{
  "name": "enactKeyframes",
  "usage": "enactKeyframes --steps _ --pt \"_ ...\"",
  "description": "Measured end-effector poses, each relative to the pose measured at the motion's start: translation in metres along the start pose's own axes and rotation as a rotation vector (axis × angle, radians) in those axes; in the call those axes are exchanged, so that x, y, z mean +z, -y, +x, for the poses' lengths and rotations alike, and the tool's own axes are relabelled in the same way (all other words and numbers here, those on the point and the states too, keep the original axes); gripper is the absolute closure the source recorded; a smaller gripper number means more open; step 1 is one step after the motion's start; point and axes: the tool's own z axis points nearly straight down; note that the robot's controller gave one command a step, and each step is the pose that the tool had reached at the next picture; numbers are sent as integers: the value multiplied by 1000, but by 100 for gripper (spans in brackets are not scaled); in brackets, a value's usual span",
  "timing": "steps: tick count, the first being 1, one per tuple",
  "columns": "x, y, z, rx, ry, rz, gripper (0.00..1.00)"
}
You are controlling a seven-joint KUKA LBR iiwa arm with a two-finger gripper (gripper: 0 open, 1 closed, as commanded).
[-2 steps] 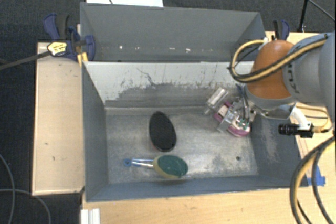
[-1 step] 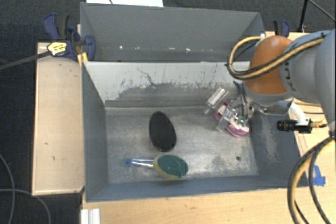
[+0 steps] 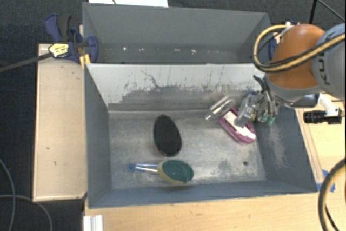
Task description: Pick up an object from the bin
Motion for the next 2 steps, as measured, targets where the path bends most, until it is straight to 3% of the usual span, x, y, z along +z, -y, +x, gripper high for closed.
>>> enactKeyframes --steps 1,2 --pt "3 0 1 -1 -4 2 0" --pt "65 4 3 247 2 -1 0"
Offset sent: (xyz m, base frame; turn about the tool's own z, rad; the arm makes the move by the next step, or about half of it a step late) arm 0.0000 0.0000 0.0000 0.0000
